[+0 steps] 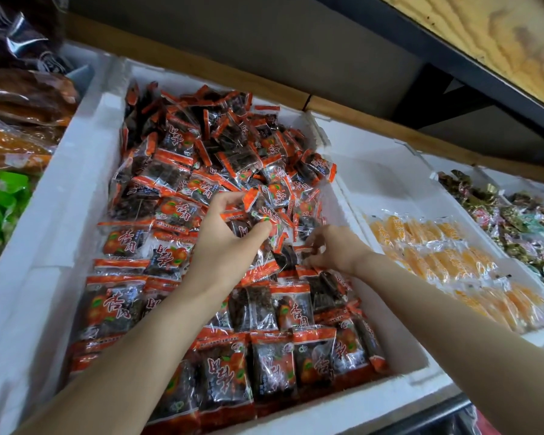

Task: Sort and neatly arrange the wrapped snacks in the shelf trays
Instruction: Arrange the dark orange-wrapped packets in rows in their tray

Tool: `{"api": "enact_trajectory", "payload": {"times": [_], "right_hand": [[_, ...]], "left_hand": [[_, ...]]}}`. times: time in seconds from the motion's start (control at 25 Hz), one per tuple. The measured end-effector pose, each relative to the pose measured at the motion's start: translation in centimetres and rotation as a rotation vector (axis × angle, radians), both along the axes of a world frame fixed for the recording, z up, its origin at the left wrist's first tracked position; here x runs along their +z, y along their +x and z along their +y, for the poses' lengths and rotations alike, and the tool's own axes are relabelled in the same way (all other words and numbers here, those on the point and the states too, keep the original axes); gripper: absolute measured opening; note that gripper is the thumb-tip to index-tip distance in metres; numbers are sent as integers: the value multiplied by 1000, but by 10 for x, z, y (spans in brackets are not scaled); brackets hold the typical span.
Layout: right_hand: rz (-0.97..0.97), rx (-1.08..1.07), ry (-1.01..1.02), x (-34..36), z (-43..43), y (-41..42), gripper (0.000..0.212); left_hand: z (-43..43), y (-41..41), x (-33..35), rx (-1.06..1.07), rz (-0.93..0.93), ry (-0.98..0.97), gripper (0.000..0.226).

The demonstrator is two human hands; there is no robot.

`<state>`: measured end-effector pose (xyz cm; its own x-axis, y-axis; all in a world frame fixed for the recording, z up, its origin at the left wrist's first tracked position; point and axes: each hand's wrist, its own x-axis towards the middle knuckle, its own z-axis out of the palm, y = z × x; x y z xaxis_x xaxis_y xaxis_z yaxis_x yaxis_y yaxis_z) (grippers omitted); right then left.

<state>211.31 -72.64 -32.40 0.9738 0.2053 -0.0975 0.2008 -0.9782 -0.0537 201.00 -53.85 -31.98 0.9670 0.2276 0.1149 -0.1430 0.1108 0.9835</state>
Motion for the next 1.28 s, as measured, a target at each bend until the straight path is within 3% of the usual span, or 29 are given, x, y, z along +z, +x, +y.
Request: {"api": "enact_trajectory", "payload": {"times": [0.28, 0.44, 0.52, 0.76, 0.84, 1.0, 1.12, 1.28], "right_hand": [[-234, -110, -374, 0, 2, -1, 32], [-160, 49, -323, -3, 3, 4, 27], [-110, 28, -310, -1, 0, 6, 26], [-198, -21, -419, -1, 2, 4, 27], [-246, 10, -281, 5, 1, -3, 29], [-150, 283, 473, 21, 15, -45, 60], [68, 382, 660, 35, 29, -75, 73], [214, 163, 874, 46, 31, -75, 67]], "left_hand": [[0, -1, -1, -5, 15, 20, 37], [0, 0, -2, -2, 28, 46, 39], [0, 0, -2, -6, 27, 50, 39], [-2, -4, 1, -9, 50, 55, 38], [-3, -4, 2, -14, 61, 68, 37], [-4, -2, 0, -79, 106, 59, 28], [-3, -2, 0, -136, 140, 34, 20], [-2, -3, -2, -185, 82, 97, 12]]}}
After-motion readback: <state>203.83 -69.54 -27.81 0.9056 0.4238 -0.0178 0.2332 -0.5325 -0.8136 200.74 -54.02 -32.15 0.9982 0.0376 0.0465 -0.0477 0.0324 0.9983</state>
